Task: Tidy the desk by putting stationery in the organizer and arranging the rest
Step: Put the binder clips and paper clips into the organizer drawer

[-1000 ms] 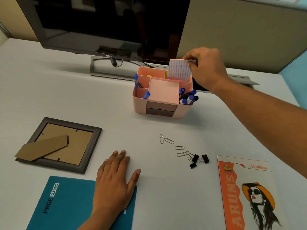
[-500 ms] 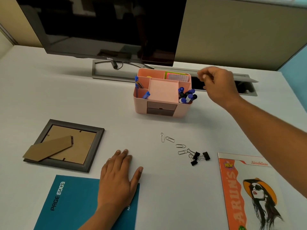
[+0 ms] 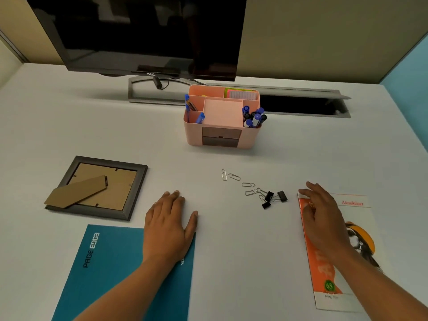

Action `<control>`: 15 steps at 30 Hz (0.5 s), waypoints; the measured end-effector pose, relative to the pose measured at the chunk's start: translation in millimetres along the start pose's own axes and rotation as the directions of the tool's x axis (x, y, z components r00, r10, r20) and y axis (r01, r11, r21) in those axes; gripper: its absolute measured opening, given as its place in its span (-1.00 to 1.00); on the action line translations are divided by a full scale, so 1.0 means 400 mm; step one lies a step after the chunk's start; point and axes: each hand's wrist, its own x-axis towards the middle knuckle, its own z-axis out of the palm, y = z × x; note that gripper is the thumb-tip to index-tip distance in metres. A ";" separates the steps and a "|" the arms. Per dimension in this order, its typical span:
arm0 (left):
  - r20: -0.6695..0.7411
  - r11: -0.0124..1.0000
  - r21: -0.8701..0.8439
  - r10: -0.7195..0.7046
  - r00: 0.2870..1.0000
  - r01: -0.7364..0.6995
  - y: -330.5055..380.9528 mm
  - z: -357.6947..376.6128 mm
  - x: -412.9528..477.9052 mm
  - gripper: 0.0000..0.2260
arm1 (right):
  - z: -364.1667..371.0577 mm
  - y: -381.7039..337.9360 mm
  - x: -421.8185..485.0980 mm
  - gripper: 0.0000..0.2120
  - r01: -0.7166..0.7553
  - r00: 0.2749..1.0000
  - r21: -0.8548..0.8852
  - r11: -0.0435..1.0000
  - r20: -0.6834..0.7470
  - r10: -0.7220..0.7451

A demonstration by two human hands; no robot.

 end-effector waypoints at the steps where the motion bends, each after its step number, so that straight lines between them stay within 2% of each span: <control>1: -0.007 1.000 0.003 0.001 1.000 -0.001 0.000 0.001 0.000 -0.49 | 0.000 0.006 -0.012 -0.68 -0.012 1.000 -0.022 1.000 -0.003 0.012; 6: -0.020 1.000 0.019 0.012 1.000 -0.012 0.001 0.004 0.001 -0.49 | -0.007 0.032 -0.036 -0.66 -0.022 1.000 -0.101 0.995 0.014 0.024; 10: -0.048 0.999 0.039 0.029 0.998 -0.027 -0.002 0.012 0.003 -0.52 | -0.003 0.040 -0.038 -0.52 -0.001 0.997 -0.204 0.979 0.072 0.016; 15: -0.080 0.996 0.081 0.035 0.996 -0.029 0.025 0.018 0.013 -0.54 | 0.008 0.038 -0.043 -0.54 -0.004 0.999 -0.201 0.980 0.032 0.011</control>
